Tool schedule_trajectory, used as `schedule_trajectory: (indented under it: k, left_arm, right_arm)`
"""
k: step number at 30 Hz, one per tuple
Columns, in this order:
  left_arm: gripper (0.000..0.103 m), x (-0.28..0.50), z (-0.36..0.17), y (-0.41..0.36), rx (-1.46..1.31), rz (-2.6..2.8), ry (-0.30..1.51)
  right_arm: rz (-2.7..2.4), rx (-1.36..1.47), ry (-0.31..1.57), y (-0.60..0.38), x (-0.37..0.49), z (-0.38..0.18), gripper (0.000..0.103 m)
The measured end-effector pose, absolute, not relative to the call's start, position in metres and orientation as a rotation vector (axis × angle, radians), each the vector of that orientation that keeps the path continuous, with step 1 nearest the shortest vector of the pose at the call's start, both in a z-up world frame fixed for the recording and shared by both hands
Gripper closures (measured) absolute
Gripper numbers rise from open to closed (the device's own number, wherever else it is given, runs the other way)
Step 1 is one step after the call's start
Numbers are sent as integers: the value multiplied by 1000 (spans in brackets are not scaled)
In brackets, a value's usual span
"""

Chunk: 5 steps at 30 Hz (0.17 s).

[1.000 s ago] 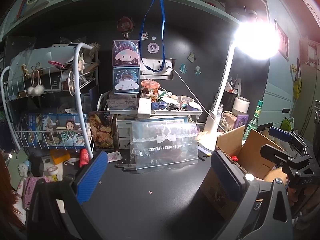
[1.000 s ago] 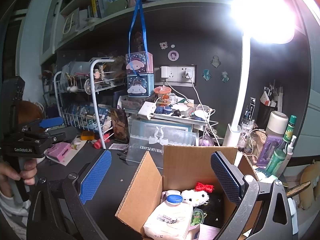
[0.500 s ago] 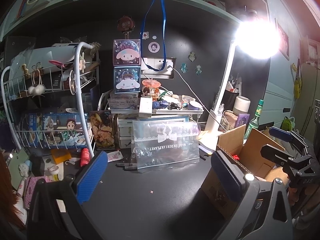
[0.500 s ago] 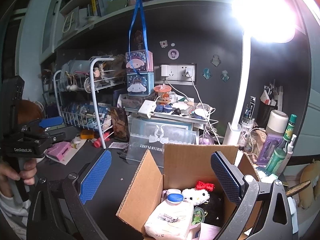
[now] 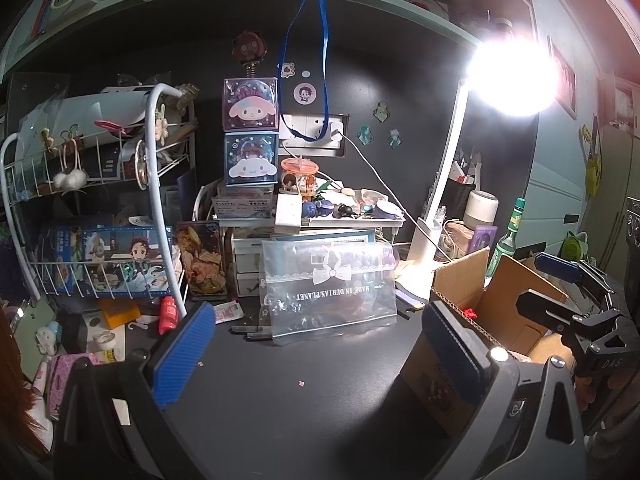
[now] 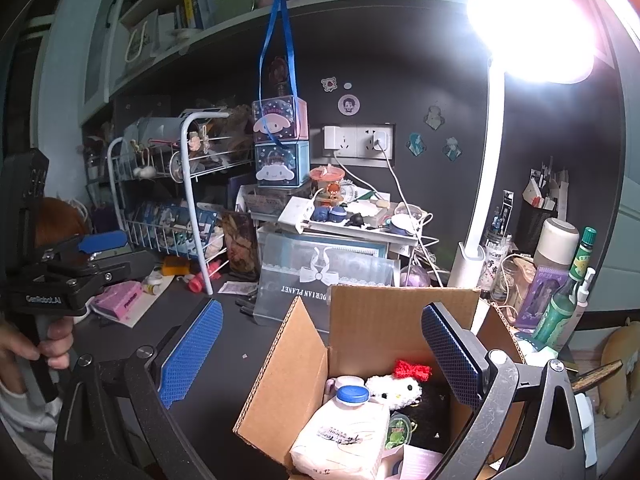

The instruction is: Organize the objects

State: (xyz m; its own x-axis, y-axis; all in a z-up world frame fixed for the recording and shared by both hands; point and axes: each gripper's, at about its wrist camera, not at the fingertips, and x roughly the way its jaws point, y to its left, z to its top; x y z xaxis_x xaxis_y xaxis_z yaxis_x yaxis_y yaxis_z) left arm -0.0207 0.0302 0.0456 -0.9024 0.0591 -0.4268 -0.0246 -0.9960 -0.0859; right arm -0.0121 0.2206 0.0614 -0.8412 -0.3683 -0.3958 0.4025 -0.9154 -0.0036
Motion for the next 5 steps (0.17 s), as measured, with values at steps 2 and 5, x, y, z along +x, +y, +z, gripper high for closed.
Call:
schedule_trajectory:
  k: [2,5]
  left_arm:
    - [0,-21,46,30,-680,3018,-122]
    - [0,-21,46,30,-680,3018,-116]
  right_arm:
    - [-2677,552,119,221,-12,61,3]
    - [-2677,550,113,221,-12,62,3]
